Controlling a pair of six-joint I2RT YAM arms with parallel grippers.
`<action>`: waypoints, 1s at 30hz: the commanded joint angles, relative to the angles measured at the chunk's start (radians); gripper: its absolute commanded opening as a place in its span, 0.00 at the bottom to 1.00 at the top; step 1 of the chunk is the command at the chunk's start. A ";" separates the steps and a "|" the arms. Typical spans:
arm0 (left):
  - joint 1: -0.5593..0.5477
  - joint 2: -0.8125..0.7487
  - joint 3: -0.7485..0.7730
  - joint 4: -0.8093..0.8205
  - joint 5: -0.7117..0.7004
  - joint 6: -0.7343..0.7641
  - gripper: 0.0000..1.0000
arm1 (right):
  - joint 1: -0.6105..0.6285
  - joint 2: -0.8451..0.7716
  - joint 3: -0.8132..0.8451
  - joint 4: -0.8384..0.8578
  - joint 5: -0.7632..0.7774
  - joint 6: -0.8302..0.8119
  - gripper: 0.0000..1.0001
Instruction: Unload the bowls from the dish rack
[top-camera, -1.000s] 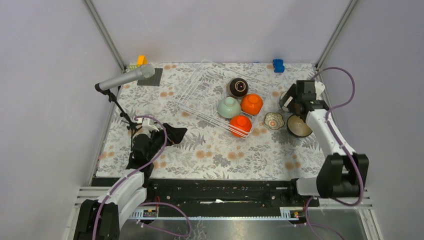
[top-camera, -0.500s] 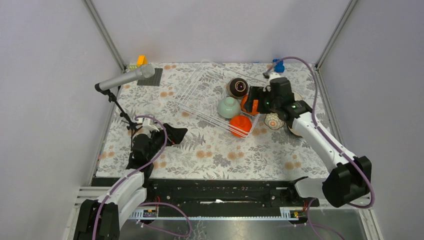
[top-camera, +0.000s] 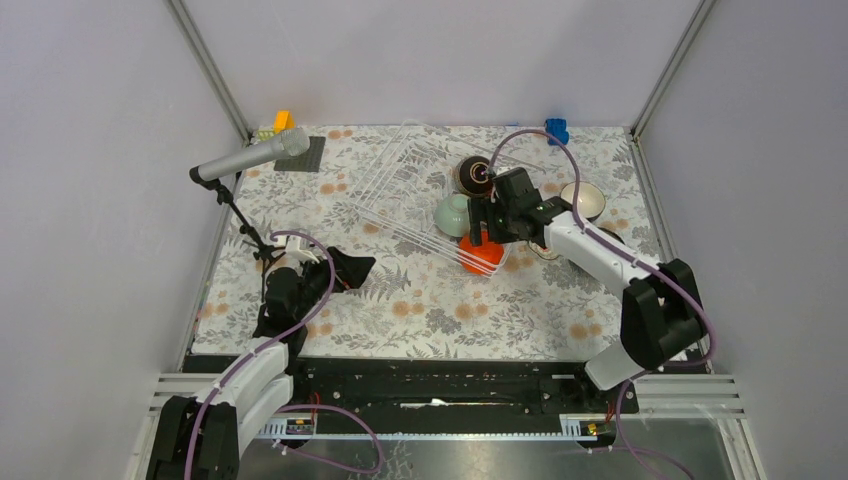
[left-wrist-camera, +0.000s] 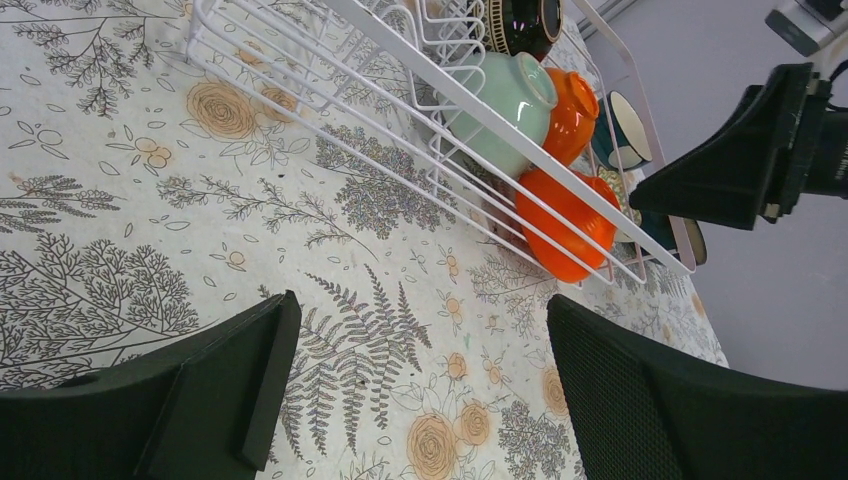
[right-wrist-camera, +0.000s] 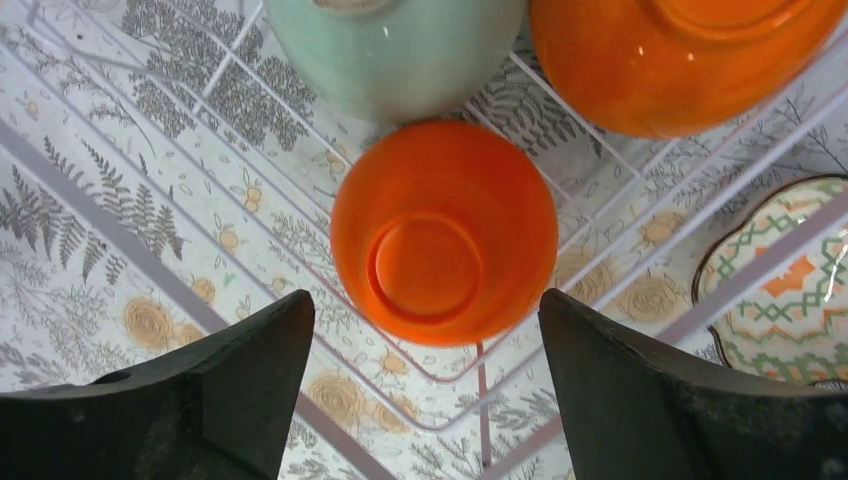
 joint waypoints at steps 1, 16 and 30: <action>0.000 0.001 0.000 0.061 0.016 -0.002 0.99 | 0.013 0.063 0.073 -0.035 0.049 -0.019 0.90; 0.000 0.005 0.002 0.057 0.014 0.002 0.99 | 0.061 0.195 0.167 -0.101 0.164 -0.006 0.45; 0.000 -0.011 0.003 0.047 0.013 0.002 0.99 | 0.065 0.104 0.204 -0.059 0.097 0.017 0.73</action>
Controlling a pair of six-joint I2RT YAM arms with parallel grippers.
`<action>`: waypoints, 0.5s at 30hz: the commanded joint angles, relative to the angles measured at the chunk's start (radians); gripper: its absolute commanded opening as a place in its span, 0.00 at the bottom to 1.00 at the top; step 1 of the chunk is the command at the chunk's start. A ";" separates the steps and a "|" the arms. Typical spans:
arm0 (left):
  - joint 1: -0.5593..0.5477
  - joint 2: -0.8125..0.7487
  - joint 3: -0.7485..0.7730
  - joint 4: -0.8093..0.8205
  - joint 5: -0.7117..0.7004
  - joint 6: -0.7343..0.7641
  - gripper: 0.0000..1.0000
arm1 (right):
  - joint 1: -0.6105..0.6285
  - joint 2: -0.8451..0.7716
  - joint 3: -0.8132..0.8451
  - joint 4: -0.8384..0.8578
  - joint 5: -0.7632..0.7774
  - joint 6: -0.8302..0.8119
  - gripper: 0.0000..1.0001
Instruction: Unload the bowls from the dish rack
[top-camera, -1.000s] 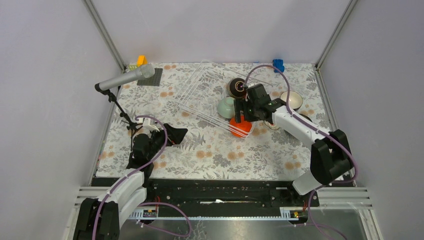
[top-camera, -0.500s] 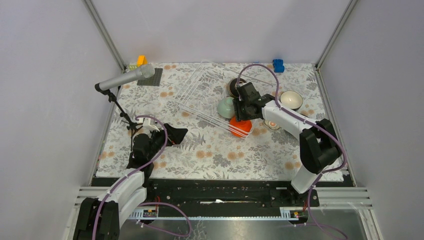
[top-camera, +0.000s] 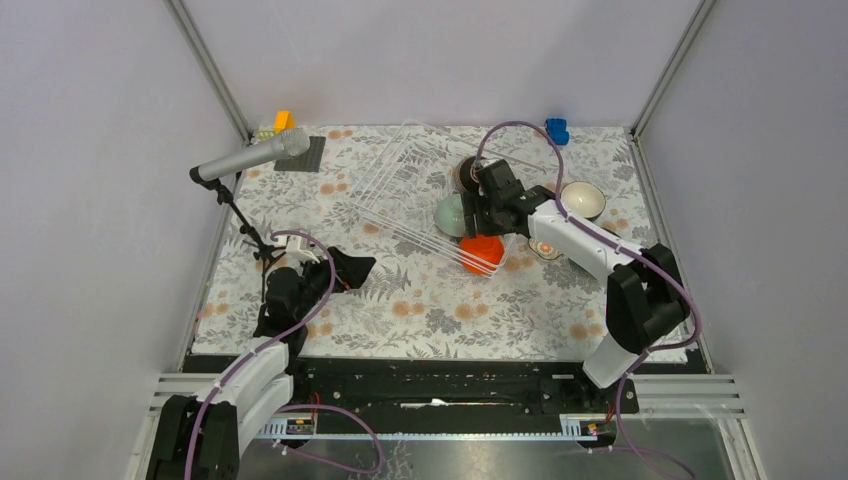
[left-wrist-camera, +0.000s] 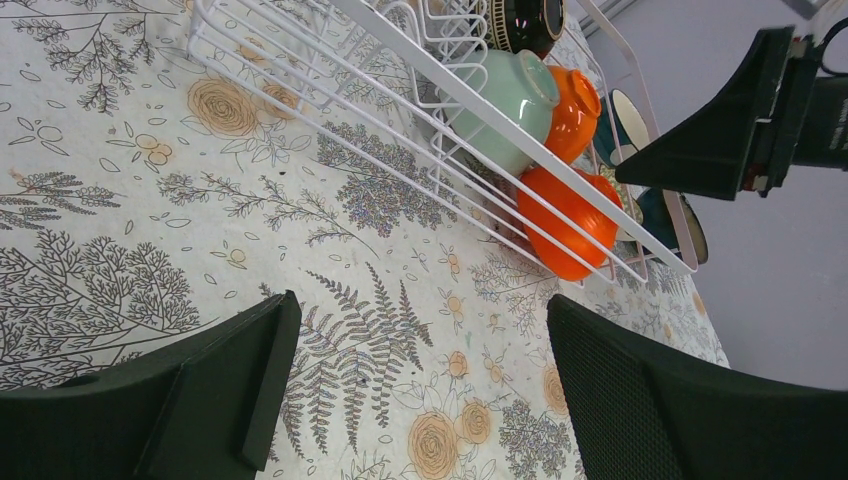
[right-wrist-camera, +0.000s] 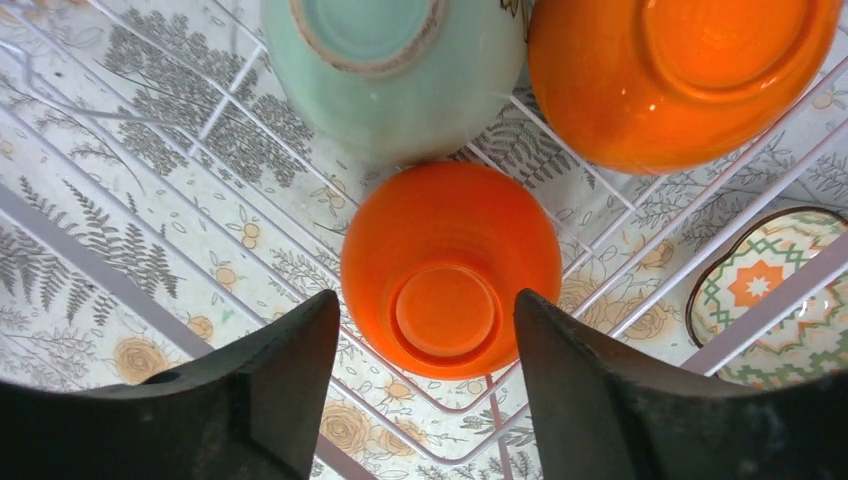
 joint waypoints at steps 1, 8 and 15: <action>0.000 -0.016 0.003 0.047 0.012 0.002 0.99 | 0.019 -0.014 0.093 -0.021 0.001 -0.014 0.80; 0.000 -0.027 0.003 0.040 0.012 0.003 0.99 | 0.083 0.149 0.251 -0.230 0.250 0.006 1.00; 0.000 -0.027 0.004 0.041 0.017 0.001 0.99 | 0.083 0.215 0.270 -0.195 0.241 0.016 1.00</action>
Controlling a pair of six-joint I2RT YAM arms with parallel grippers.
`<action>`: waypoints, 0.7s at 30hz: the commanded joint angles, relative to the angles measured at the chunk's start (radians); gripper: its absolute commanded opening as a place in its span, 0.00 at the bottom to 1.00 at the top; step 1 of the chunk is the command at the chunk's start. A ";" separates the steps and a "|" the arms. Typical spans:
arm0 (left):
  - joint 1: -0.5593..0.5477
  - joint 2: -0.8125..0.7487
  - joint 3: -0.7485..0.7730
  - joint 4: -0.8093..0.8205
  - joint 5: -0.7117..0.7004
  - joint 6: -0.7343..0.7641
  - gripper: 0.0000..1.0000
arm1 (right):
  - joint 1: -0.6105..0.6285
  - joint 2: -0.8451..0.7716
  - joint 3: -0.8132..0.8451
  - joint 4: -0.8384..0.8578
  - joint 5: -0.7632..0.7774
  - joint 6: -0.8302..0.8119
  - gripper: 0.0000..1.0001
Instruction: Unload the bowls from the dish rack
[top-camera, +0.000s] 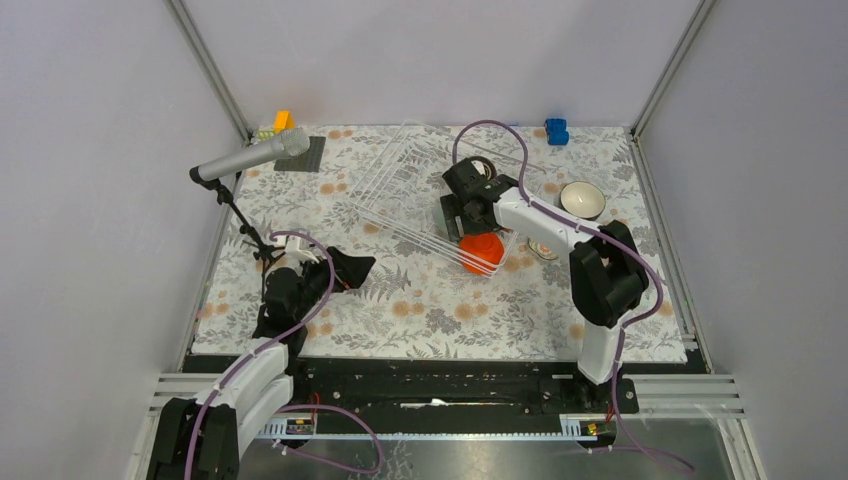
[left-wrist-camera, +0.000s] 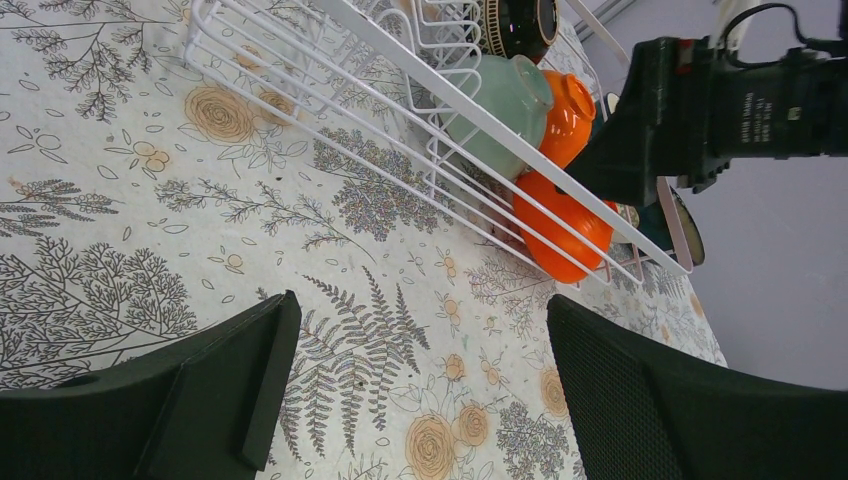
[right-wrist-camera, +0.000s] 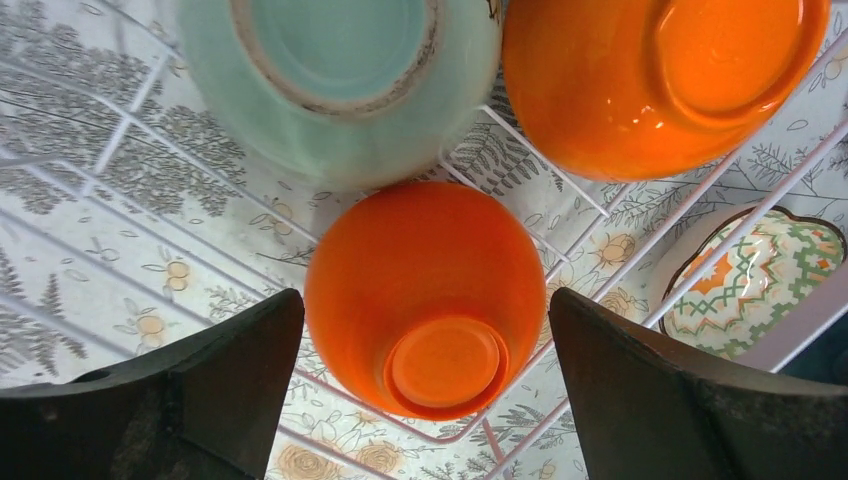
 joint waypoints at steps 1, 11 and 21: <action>0.000 -0.011 0.004 0.043 0.017 0.001 0.99 | 0.001 0.011 0.035 0.015 0.025 -0.005 1.00; 0.000 -0.003 0.003 0.052 0.018 -0.001 0.99 | 0.002 0.022 0.052 0.210 -0.026 -0.236 0.99; -0.001 0.046 -0.002 0.121 0.061 -0.011 0.99 | 0.003 0.147 0.151 0.240 -0.118 -0.403 1.00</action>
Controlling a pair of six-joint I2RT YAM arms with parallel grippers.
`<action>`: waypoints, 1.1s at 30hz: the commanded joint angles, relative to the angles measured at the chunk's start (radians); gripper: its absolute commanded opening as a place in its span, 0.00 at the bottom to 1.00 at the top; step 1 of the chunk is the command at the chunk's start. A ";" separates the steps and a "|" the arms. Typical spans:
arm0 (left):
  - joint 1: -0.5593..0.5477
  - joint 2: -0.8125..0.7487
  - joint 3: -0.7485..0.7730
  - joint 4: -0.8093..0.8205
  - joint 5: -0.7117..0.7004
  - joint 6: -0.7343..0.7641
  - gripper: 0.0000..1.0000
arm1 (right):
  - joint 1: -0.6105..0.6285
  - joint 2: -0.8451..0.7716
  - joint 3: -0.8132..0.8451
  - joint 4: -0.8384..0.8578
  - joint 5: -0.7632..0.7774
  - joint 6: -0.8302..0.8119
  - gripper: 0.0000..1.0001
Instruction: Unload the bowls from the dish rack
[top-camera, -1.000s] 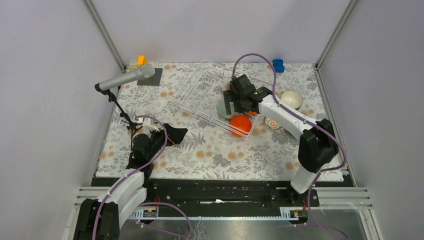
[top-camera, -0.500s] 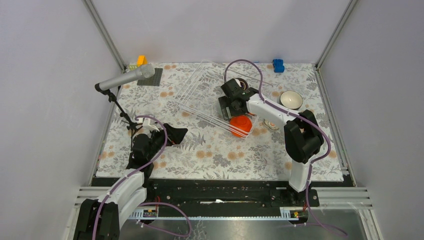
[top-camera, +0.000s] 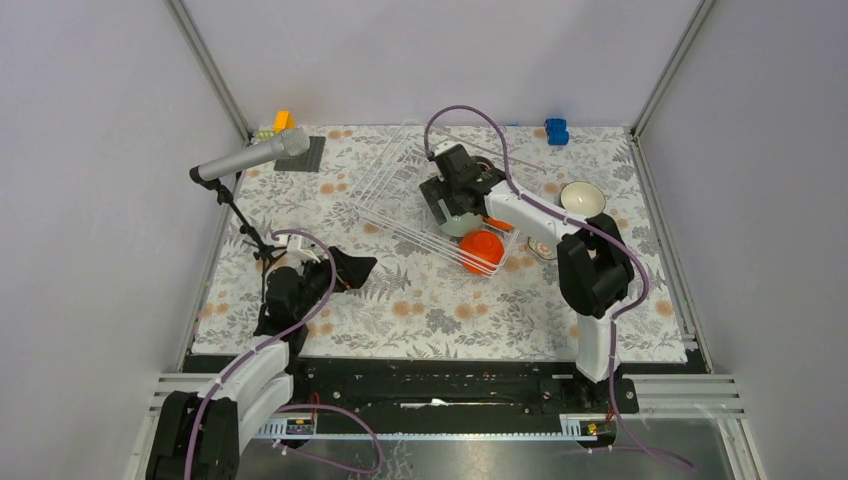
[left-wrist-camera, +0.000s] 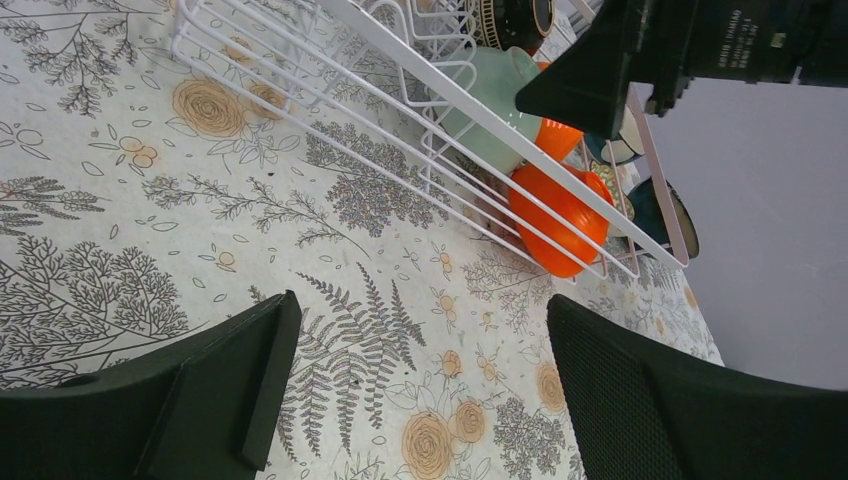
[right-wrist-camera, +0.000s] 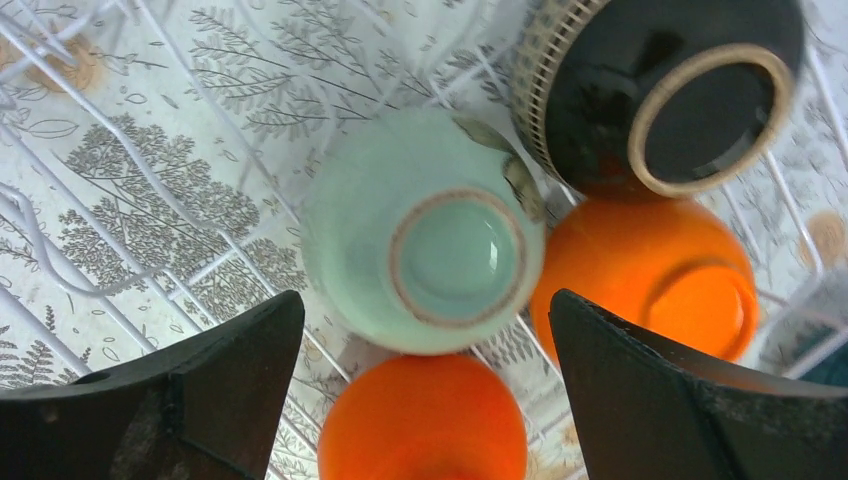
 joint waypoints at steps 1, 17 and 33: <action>-0.001 0.027 -0.002 0.102 0.048 -0.009 0.99 | 0.004 0.072 0.069 0.016 -0.094 -0.119 1.00; -0.001 0.005 -0.003 0.078 0.024 0.001 0.99 | 0.006 0.128 -0.031 0.085 -0.107 -0.360 1.00; -0.002 -0.015 -0.002 0.063 0.026 -0.002 0.99 | -0.003 -0.183 -0.302 0.394 -0.198 -0.331 0.98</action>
